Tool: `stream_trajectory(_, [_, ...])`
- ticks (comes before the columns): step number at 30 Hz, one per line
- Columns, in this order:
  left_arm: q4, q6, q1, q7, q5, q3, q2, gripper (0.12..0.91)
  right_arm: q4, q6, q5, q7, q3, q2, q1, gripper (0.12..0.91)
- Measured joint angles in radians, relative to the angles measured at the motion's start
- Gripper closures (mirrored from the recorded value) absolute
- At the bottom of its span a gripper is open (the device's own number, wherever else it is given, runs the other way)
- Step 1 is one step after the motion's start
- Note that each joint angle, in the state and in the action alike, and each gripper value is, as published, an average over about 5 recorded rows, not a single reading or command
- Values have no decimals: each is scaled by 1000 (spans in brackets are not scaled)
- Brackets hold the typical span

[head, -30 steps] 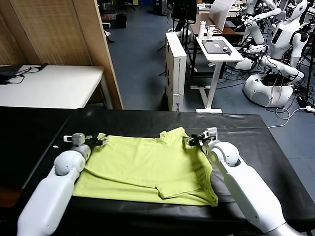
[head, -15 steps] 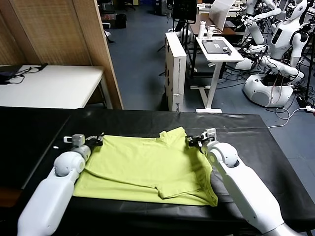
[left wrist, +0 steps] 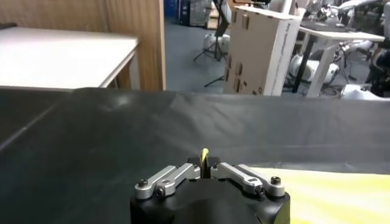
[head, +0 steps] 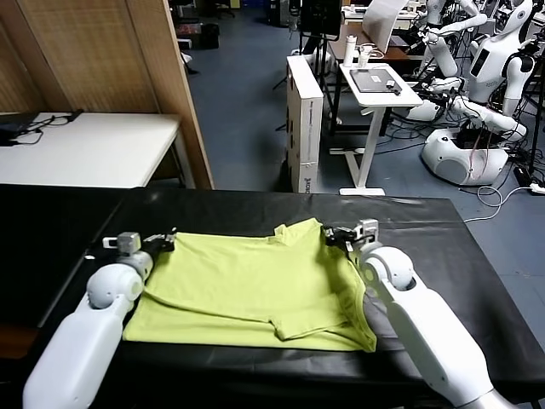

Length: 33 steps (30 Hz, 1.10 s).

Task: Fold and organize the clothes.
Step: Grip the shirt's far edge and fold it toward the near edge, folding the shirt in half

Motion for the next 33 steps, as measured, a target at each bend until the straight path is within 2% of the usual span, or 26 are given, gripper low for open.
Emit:
stream_trajectory(13, [-213, -4, 201, -1, -41, -141, 37, 832, 209, -17, 38, 2, 74, -106, -154, 885])
stream_trajectory(25, [-324, -9, 353, 4, -19, -212, 19, 832, 387, -45, 46, -4, 144, -214, -364, 885])
stream_trajectory(33, [-365, -18, 453, 5, -6, -248, 5, 832, 462, -84, 70, 9, 153, -284, -475, 885])
